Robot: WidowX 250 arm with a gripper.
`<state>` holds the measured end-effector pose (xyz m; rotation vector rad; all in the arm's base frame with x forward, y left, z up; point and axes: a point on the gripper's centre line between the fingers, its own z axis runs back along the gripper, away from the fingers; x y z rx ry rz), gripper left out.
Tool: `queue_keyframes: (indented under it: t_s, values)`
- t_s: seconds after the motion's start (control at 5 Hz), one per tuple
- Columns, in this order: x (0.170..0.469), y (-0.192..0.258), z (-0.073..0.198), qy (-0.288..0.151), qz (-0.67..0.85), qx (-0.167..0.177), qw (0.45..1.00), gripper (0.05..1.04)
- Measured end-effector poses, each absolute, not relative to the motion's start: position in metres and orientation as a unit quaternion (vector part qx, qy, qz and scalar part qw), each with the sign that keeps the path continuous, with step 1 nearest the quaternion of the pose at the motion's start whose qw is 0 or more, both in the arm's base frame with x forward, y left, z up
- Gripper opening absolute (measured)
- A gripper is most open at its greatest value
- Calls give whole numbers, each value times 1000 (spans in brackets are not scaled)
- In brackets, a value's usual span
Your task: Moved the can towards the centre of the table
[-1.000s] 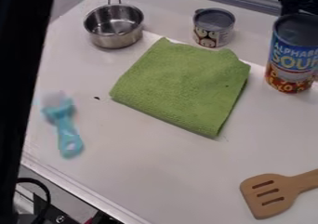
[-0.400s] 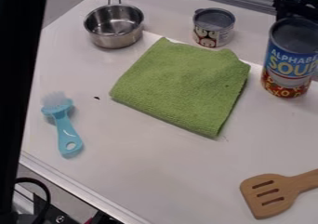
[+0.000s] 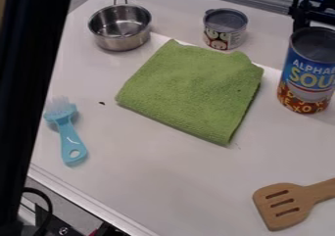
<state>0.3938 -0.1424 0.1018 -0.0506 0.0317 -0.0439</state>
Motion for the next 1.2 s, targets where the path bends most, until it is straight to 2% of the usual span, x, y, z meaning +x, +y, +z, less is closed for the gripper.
queue_keyframes:
  t_s: [0.2, 0.4, 1.2]
  values:
    - [388, -142, 103, 39, -13, -42, 998, 997]
    - [377, -139, 78, 55, -20, -25, 998, 997]
    - [341, -130, 89, 50, -59, -18, 997, 997]
